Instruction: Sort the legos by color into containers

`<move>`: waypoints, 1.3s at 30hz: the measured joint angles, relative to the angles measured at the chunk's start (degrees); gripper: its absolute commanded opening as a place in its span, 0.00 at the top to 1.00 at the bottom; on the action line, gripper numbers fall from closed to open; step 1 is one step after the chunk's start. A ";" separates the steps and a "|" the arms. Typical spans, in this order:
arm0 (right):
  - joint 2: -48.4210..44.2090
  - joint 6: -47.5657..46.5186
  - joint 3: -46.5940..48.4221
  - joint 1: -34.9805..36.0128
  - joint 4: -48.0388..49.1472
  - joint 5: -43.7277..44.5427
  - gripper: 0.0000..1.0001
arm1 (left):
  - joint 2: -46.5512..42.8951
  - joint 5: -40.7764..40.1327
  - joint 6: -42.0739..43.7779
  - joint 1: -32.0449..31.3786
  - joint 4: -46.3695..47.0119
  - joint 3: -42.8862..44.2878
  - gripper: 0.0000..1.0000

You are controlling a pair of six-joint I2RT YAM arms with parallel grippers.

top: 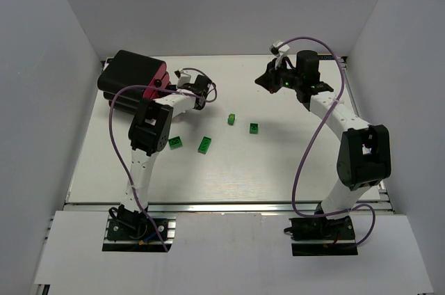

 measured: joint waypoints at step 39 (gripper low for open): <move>0.00 0.44 -2.71 -0.13 1.49 -1.53 0.69 | 0.28 3.69 -14.12 -9.29 -15.80 3.74 0.19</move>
